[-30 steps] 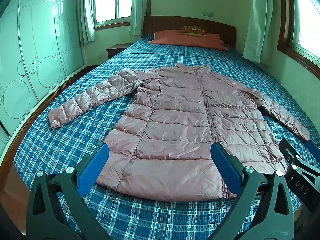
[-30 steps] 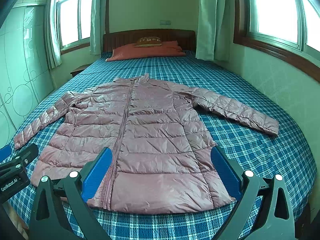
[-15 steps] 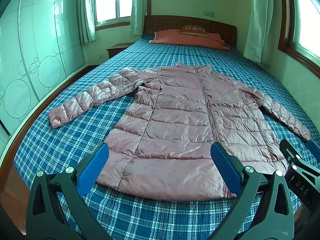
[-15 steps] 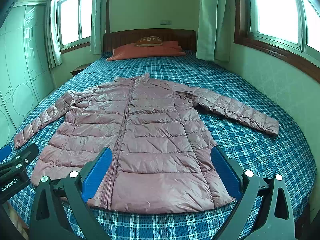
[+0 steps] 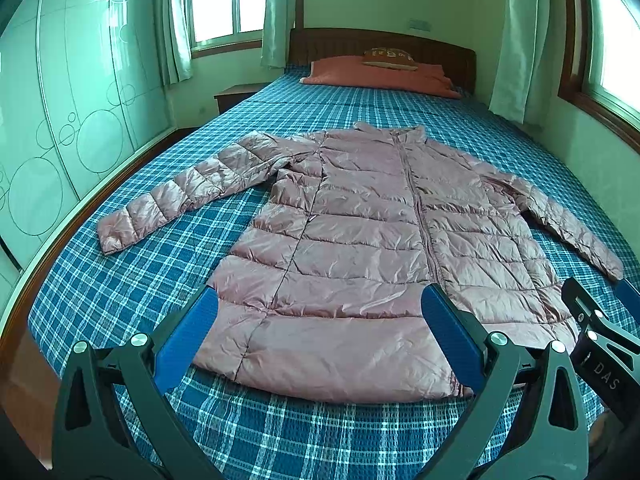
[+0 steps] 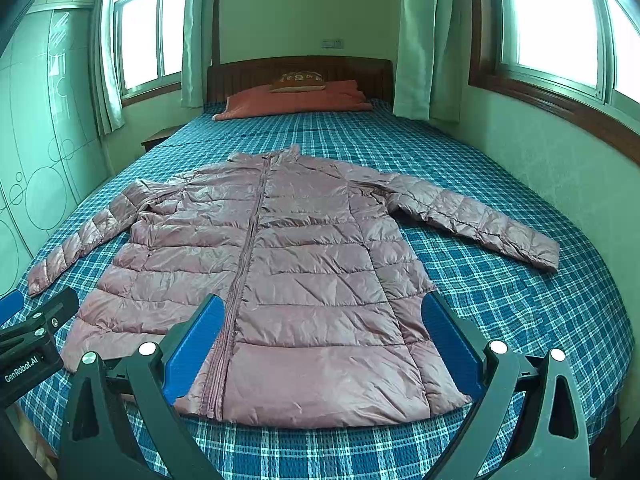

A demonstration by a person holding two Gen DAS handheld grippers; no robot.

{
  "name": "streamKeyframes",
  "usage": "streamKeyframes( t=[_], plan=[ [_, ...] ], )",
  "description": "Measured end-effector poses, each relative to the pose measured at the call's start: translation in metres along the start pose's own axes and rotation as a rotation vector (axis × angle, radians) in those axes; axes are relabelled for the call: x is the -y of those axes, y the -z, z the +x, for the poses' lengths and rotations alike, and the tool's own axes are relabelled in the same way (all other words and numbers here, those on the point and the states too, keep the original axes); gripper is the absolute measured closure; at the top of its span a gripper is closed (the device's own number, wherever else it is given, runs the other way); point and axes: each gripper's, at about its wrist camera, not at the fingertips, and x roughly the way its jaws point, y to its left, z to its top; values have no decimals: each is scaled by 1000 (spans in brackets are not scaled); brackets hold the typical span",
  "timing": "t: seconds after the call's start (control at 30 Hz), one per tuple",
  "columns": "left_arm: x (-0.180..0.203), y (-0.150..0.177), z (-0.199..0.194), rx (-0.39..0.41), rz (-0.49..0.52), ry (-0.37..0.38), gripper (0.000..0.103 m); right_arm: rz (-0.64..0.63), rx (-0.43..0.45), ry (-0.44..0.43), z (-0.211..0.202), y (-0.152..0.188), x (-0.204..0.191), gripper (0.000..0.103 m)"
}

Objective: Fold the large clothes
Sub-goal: 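Grasp the jacket sleeve with the right tool and fold it across the body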

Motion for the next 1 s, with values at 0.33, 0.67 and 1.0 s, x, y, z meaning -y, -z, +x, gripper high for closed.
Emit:
streamKeyframes(
  t=[0.33, 0.67, 1.0],
  plan=[
    [-2, -4, 24, -36, -2, -10, 2, 14, -28, -2, 21, 2, 6, 5],
    [-10, -18, 66, -76, -28, -45, 2, 117, -76, -14, 61, -4, 42, 5],
    [-67, -36, 134, -148, -190, -172, 2, 452, -51, 78, 110, -13, 181, 5]
  ],
)
